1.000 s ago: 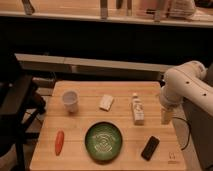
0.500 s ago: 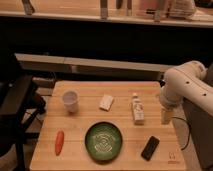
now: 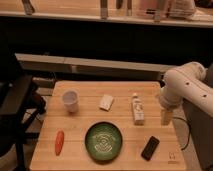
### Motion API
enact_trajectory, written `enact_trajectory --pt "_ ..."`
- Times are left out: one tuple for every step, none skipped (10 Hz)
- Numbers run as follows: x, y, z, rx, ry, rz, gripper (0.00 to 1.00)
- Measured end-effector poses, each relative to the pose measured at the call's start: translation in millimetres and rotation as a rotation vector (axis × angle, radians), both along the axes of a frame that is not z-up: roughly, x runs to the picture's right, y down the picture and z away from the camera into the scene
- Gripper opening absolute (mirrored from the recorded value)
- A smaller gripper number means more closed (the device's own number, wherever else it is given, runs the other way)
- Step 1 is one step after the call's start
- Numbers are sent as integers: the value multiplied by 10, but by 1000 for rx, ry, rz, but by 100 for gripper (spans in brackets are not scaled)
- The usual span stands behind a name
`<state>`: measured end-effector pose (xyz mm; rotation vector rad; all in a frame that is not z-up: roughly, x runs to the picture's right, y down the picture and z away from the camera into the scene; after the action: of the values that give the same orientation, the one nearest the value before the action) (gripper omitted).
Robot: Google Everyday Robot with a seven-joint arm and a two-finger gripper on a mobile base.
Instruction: Place the eraser in the ceramic cup
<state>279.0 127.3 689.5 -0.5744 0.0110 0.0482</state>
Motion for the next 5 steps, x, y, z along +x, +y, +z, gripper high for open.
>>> enact_trajectory --pt "-32 155 59 -5 -13 9 80" --pt "-59 266 96 -8 -22 15 80" --pt "-63 325 118 -12 -26 17 80" --pt "-83 355 116 -15 -35 19 80" --pt "-93 388 112 -20 -45 17 80"
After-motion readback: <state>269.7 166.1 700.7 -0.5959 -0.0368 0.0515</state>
